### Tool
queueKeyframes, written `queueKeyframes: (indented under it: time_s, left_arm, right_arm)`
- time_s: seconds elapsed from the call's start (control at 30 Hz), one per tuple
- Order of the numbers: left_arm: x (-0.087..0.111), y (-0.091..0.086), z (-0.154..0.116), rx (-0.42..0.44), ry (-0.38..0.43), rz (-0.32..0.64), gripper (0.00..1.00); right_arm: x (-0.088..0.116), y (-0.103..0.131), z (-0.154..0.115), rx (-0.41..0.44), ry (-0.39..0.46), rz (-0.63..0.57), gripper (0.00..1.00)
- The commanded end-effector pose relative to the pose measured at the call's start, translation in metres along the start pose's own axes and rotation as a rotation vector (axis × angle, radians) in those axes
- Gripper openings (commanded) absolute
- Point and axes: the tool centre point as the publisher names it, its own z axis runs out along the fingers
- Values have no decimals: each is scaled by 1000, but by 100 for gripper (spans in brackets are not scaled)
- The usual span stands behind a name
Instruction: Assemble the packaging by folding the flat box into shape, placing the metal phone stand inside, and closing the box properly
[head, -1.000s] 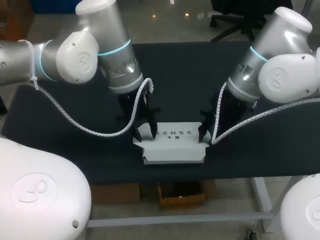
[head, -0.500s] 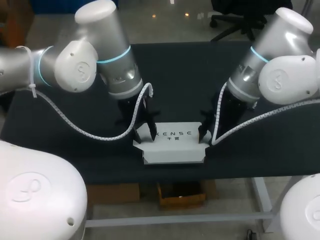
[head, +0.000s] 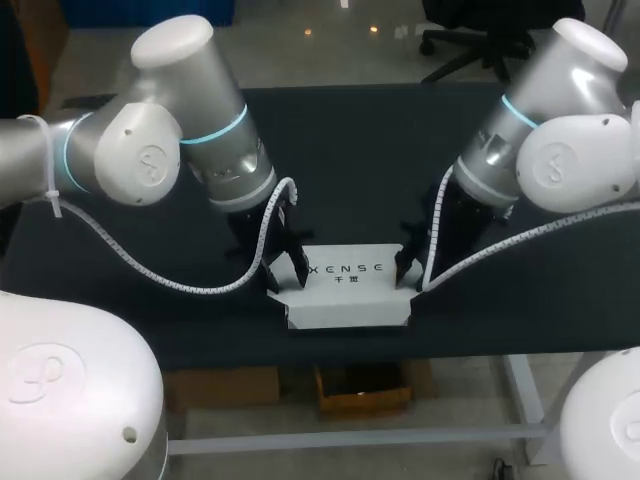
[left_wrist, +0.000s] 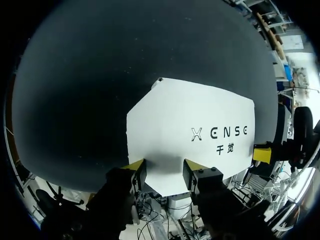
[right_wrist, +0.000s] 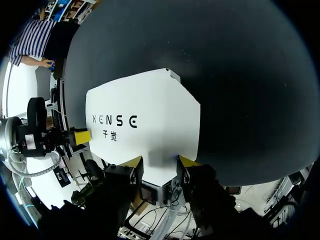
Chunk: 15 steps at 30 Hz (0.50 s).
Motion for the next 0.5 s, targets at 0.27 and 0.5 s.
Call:
queueKeyframes:
  time_s: [0.27,0.5]
  left_arm:
    - [5,2,3,18,-4,15,49]
    - [6,1,4,23,-7,14,48]
  right_arm:
    - [-3,-3,1,-38,11,-9,42]
    - [-3,-1,2,-49,3,-10,42]
